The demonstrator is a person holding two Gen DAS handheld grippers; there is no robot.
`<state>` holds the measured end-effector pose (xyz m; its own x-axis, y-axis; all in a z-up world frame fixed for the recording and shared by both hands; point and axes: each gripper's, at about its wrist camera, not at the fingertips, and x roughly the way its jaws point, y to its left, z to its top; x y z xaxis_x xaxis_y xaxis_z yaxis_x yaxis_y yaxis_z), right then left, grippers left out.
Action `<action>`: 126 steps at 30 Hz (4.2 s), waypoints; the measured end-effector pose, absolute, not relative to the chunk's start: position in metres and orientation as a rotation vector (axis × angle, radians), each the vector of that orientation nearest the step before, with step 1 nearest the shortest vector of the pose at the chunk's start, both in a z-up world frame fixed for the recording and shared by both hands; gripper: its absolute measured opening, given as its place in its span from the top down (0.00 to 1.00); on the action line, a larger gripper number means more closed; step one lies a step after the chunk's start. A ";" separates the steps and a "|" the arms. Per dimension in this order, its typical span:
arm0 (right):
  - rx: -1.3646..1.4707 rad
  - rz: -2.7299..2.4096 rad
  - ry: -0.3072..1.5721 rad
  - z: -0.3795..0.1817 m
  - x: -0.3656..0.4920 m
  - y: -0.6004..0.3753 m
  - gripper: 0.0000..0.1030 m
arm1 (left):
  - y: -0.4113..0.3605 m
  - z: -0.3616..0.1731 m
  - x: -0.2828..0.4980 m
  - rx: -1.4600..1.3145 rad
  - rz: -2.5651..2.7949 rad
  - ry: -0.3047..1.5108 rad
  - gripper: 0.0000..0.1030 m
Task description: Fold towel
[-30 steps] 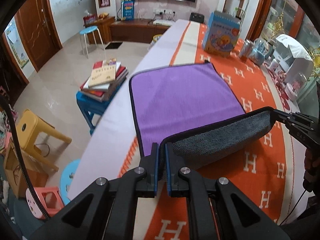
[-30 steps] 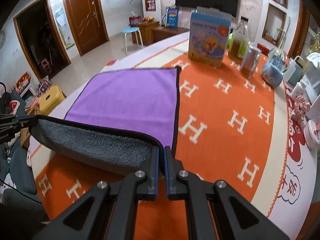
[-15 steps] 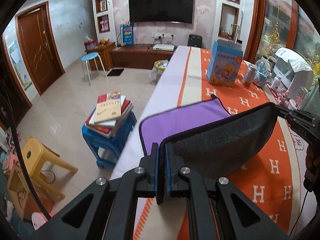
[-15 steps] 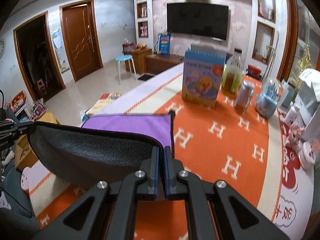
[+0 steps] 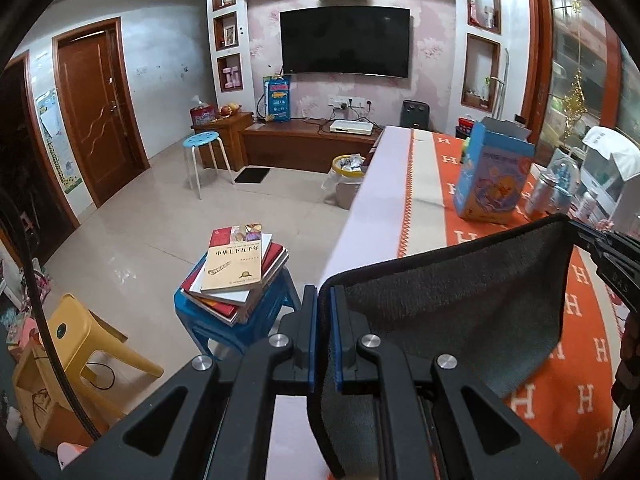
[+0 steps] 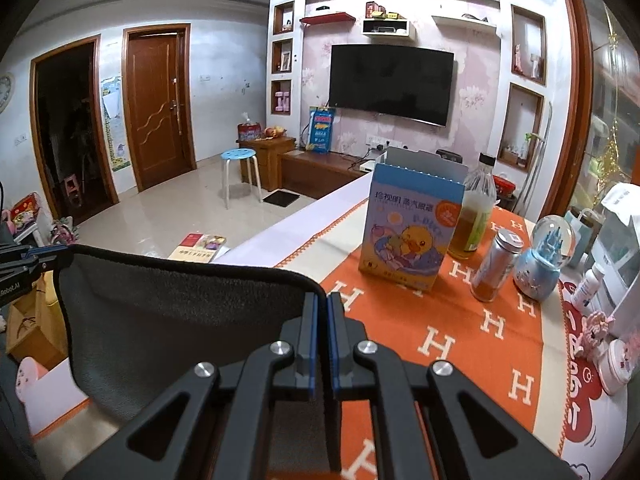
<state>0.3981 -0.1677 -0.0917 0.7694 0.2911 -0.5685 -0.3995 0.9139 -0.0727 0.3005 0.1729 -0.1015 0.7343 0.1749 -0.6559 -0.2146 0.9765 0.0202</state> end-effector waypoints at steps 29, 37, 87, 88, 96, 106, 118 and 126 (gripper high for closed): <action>-0.164 0.229 0.623 -0.129 0.437 -0.162 0.42 | 0.222 -0.149 0.315 -0.193 0.343 0.875 0.65; -0.129 0.184 0.615 -0.104 0.393 -0.170 0.28 | 0.220 -0.136 0.276 -0.201 0.303 0.907 0.62; 0.089 -0.228 0.837 -0.063 0.015 -0.289 0.16 | 0.015 -0.041 0.069 0.071 -0.213 0.898 0.13; 0.089 -0.225 0.845 -0.061 0.014 -0.288 0.15 | 0.013 -0.040 0.068 0.074 -0.211 0.894 0.13; 0.151 -0.140 0.910 -0.039 0.009 -0.271 0.10 | 0.010 -0.022 0.057 0.089 -0.200 0.914 0.12; 0.129 -0.057 0.903 0.003 0.001 -0.244 0.05 | 0.005 0.017 0.034 0.049 -0.191 0.836 0.07; 0.119 -0.025 0.810 0.024 -0.012 -0.223 0.02 | -0.005 0.030 0.011 0.107 -0.083 0.752 0.01; 0.140 -0.032 0.839 0.013 -0.010 -0.225 0.00 | -0.006 0.026 0.011 0.091 -0.050 0.747 0.01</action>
